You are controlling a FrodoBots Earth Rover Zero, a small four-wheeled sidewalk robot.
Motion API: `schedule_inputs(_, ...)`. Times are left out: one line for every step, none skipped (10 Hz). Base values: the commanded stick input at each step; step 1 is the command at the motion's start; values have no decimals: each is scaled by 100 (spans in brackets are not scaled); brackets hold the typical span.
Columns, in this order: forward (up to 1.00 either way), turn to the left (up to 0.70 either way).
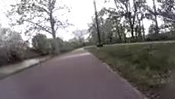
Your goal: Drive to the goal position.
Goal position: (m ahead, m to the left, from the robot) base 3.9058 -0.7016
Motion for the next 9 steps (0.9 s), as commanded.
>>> schedule_inputs(100, 0)
schedule_inputs(100, 0)
schedule_inputs(100, 0)
schedule_inputs(100, 0)
schedule_inputs(100, 0)
schedule_inputs(100, 0)
schedule_inputs(100, 0)
schedule_inputs(100, 0)
schedule_inputs(100, 0)
